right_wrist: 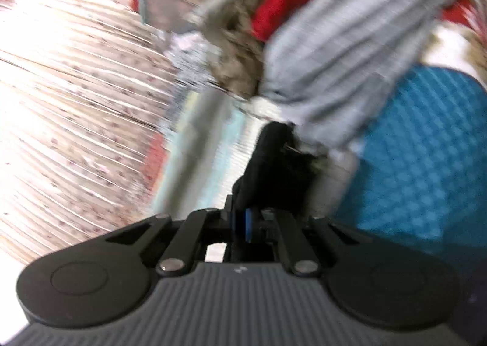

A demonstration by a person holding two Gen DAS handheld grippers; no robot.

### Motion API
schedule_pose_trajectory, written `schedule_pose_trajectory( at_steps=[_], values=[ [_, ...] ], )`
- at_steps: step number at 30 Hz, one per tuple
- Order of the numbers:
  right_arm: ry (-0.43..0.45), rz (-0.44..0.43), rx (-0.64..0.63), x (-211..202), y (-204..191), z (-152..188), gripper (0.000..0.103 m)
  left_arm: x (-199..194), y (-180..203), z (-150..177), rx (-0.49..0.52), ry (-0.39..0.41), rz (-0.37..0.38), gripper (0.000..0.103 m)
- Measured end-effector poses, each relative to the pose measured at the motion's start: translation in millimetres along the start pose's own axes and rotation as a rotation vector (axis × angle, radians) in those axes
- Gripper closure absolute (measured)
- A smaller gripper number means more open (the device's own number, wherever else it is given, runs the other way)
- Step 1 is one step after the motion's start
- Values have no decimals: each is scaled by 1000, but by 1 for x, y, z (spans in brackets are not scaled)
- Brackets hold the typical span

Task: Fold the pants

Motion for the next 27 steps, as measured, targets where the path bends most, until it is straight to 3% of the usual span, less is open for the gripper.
schedule_pose_trajectory(
  at_steps=[3, 6, 9, 12, 13, 15, 18, 21, 25, 27],
  values=[
    [-2, -54, -13, -2, -17, 3, 95, -16, -7, -11, 4, 56, -7, 71],
    [-54, -25, -24, 5, -9, 18, 95, -16, -52, -2, -64, 17, -99, 71],
    [-124, 61, 13, 14, 23, 44, 95, 0, -111, 25, -150, -97, -251, 71],
    [-170, 181, 18, 22, 54, 69, 95, 33, -171, 64, -203, -257, -463, 68],
    [-172, 196, 36, 22, 65, 74, 94, 41, -189, 76, -224, -306, -534, 57],
    [-154, 147, 109, 16, 77, 73, 96, 35, -201, 83, -288, -272, -479, 54],
    [-176, 121, 165, 10, 78, 65, 90, 22, -192, 79, -263, -266, -503, 45],
    [-176, 102, 121, -1, 69, 57, 80, -1, -180, 76, -234, -257, -495, 42],
    [-132, 149, -21, -10, 51, 46, 80, -33, -173, 73, -235, -216, -508, 36],
    [-74, 188, -51, -18, 54, 36, 66, -44, -171, 75, -226, -205, -539, 36]
  ],
)
Point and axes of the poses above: each gripper's, at about its wrist camera, not at the fingertips, and x roughly the way its jaws point, y to its right, z to its underside, the point moved 2 cm from there along x, roughly the way its jaws point, and after that the axes turned 10 degrees about -z, right-handed, at the moved point
